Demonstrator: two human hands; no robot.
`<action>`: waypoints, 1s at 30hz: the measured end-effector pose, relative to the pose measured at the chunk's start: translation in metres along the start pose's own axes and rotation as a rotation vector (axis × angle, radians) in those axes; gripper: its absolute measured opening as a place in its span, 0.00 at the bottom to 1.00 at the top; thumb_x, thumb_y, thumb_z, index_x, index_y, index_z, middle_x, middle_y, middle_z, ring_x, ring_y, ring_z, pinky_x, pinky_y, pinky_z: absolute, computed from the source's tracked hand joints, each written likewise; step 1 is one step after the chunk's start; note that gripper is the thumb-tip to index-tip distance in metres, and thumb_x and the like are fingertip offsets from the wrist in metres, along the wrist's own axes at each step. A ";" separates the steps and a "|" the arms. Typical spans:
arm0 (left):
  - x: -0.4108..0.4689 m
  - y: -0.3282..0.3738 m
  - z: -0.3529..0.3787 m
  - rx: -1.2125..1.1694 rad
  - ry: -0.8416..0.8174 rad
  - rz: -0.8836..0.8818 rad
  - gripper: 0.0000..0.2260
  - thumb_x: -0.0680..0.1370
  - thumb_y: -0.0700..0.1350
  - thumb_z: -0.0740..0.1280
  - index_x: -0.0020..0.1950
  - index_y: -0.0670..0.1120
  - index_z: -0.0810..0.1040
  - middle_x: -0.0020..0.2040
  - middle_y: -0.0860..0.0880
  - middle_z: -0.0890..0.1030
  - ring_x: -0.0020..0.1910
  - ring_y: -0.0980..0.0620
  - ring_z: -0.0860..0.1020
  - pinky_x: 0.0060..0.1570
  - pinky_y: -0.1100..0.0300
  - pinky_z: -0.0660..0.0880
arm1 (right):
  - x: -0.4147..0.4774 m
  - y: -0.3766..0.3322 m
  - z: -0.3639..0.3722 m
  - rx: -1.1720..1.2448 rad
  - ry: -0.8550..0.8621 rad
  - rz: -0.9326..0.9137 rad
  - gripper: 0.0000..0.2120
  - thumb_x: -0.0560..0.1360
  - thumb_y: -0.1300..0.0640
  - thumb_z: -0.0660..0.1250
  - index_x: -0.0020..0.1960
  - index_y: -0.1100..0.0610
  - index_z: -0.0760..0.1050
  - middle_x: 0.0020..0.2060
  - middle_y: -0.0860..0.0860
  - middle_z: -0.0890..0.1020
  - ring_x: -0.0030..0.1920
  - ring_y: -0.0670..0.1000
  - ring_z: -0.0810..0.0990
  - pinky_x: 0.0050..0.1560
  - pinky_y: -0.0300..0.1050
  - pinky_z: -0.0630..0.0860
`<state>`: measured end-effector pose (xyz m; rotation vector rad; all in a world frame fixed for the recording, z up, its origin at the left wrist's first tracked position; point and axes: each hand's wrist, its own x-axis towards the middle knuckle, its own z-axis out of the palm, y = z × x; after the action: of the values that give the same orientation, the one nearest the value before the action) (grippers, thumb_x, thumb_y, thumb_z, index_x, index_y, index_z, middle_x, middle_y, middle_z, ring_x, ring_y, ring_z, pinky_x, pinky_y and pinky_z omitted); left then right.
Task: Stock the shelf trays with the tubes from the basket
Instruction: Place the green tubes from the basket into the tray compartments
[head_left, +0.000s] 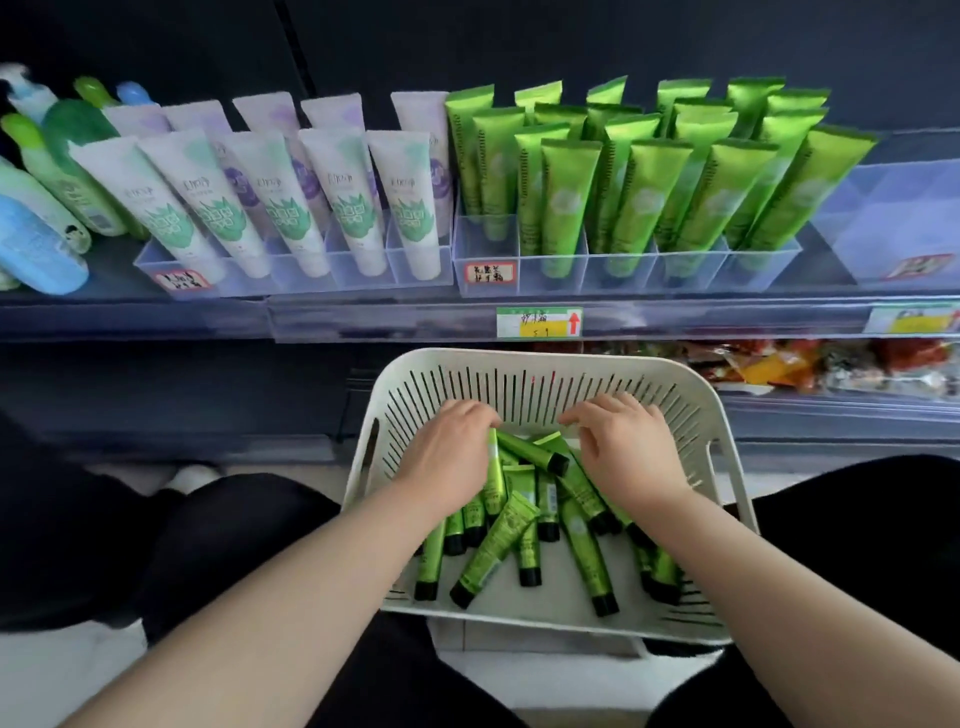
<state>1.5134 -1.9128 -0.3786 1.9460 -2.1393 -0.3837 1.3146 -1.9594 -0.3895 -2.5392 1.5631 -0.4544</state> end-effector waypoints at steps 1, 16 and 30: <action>-0.007 -0.002 0.013 -0.020 -0.034 -0.056 0.16 0.80 0.38 0.63 0.66 0.48 0.73 0.65 0.53 0.75 0.67 0.54 0.69 0.70 0.59 0.63 | -0.005 0.005 0.006 -0.013 -0.082 0.049 0.16 0.71 0.64 0.66 0.53 0.47 0.81 0.47 0.46 0.82 0.51 0.54 0.78 0.47 0.49 0.71; -0.002 0.014 0.097 0.130 -0.484 -0.268 0.13 0.77 0.42 0.69 0.59 0.44 0.73 0.47 0.46 0.79 0.44 0.45 0.79 0.39 0.54 0.77 | -0.014 0.032 0.060 -0.078 -0.592 0.272 0.19 0.75 0.64 0.61 0.64 0.50 0.72 0.55 0.51 0.79 0.54 0.54 0.78 0.48 0.47 0.78; -0.001 0.019 0.096 0.118 -0.539 -0.273 0.22 0.72 0.41 0.69 0.64 0.43 0.66 0.37 0.51 0.73 0.35 0.49 0.75 0.27 0.57 0.69 | -0.019 0.014 0.065 -0.193 -0.779 0.215 0.13 0.74 0.66 0.64 0.58 0.58 0.76 0.56 0.56 0.72 0.52 0.57 0.78 0.45 0.47 0.75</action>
<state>1.4638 -1.9056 -0.4626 2.4300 -2.2255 -0.9457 1.3155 -1.9525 -0.4580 -2.1852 1.5490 0.6615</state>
